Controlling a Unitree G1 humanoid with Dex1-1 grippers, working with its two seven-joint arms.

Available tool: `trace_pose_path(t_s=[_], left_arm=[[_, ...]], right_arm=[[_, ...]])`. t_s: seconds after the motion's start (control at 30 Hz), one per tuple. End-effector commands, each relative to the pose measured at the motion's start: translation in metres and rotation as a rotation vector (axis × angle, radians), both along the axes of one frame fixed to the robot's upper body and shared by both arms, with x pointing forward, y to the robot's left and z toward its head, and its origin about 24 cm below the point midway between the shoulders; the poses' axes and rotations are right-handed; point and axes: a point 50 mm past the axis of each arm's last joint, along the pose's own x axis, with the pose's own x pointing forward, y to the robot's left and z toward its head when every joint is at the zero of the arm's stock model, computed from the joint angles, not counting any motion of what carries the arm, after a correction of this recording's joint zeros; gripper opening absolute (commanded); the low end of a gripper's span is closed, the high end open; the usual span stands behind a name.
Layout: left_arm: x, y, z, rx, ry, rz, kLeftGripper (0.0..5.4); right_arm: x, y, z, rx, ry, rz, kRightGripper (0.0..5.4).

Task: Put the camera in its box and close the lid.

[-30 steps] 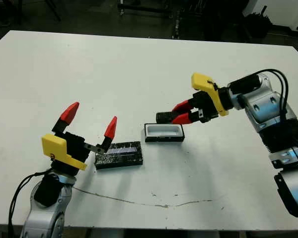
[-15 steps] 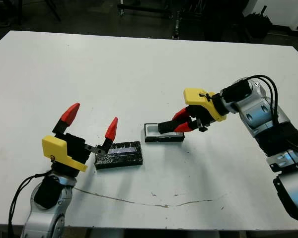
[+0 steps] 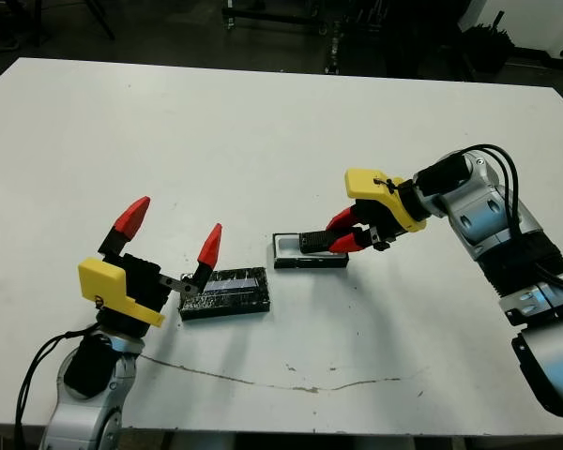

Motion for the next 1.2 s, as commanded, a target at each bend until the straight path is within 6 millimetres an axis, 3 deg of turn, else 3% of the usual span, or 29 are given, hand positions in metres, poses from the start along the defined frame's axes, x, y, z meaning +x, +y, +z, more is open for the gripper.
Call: trace_pose_path(t_s=[0.03,0.77,1.2], left_arm=[[-0.002,-0.001,-0.002,0.003,0.012,0.006,5.40],[-0.004,-0.003,-0.003,0.011,0.021,0.009,5.40],[-0.005,-0.005,-0.003,-0.016,0.023,0.007,5.40]], right_arm=[[0.002,0.004,0.002,-0.019,-0.002,0.025,1.70],[0.008,0.009,0.015,-0.030,0.026,0.014,1.70],[0.012,0.022,0.002,-0.031,0.051,0.015,1.70]])
